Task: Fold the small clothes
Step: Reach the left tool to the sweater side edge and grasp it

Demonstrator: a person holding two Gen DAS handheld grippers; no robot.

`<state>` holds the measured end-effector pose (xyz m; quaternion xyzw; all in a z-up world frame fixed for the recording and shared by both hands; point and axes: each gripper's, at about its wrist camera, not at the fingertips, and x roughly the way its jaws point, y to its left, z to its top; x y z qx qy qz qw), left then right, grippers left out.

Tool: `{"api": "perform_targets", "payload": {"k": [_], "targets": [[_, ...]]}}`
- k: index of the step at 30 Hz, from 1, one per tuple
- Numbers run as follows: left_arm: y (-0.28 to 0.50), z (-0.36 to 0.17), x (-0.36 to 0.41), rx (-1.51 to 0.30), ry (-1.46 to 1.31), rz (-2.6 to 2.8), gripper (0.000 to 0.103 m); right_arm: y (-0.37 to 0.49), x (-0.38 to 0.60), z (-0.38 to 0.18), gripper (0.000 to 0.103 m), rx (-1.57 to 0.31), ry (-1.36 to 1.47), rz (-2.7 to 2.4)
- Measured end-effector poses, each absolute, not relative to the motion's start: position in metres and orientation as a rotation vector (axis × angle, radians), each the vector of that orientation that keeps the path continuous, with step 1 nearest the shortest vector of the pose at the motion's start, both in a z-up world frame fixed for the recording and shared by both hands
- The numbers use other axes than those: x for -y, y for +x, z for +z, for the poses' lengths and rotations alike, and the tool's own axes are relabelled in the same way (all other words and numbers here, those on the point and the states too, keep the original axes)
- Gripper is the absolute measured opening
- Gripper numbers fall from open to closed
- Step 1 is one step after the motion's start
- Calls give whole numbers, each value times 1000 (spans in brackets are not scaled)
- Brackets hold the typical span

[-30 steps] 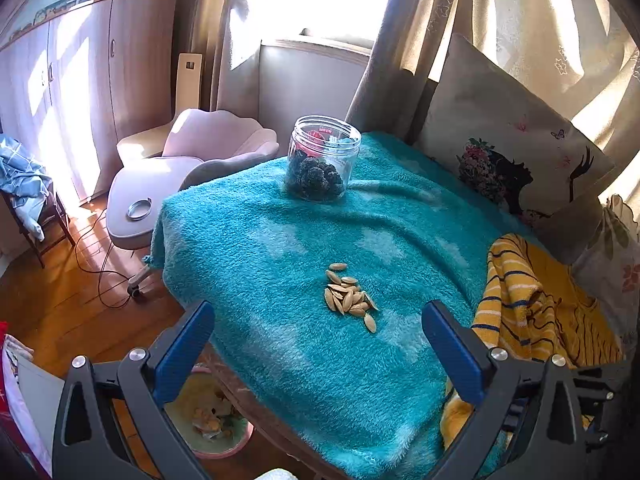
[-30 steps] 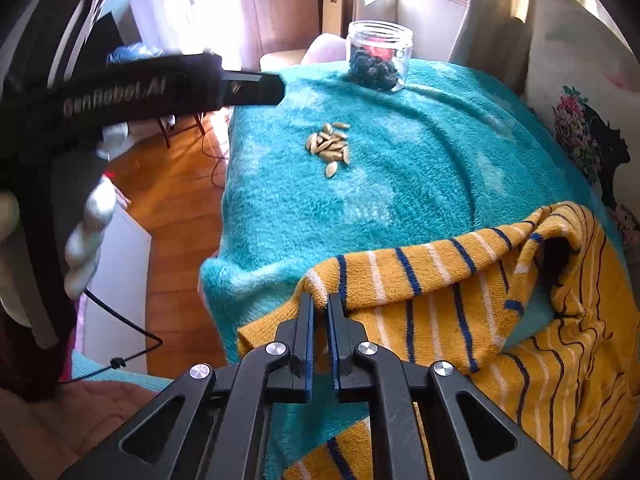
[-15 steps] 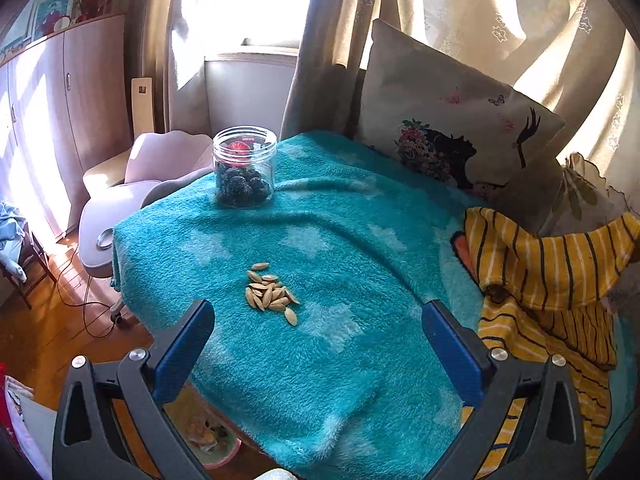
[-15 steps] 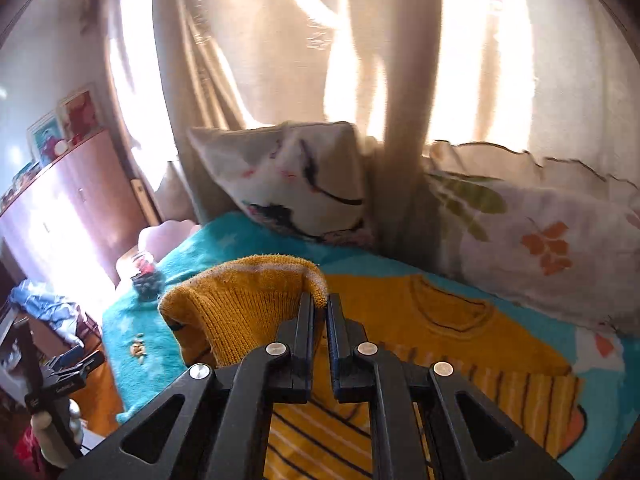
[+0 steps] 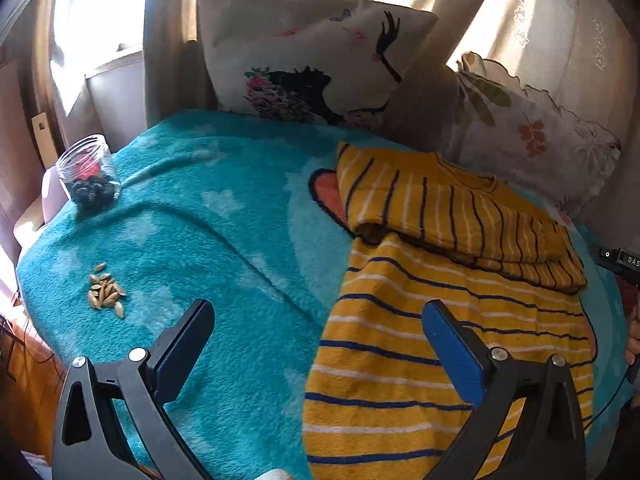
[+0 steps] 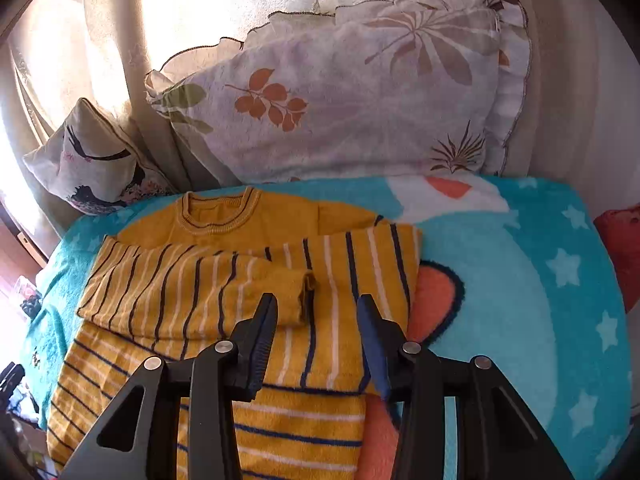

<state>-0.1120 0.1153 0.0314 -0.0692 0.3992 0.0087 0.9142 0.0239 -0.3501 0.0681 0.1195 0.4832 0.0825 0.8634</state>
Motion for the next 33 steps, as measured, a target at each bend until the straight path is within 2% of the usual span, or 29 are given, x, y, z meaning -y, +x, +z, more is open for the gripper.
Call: {"api": "perform_targets", "payload": {"k": [2, 9, 14, 20, 24, 25, 29, 33], "targets": [[-102, 21, -98, -850, -131, -34, 103, 2, 341, 60, 45, -1044, 298, 243], [-70, -29, -73, -1003, -137, -101, 103, -64, 360, 35, 56, -1110, 389, 302], [-75, -34, -76, -1011, -124, -68, 103, -97, 388, 24, 56, -1120, 508, 332], [-91, -36, -77, -1024, -65, -59, 103, -124, 435, 67, 57, -940, 491, 233], [-102, -32, -78, -1031, -51, -103, 102, -140, 447, 103, 69, -847, 348, 104], [-107, -28, -84, -1020, -79, -119, 98, -142, 447, 104, 73, -846, 354, 115], [-137, -9, -120, -945, -197, -151, 97, -150, 426, 64, 73, -976, 477, 284], [-163, -12, -150, -929, -329, -226, 97, -161, 387, 15, 72, -1101, 486, 379]]}}
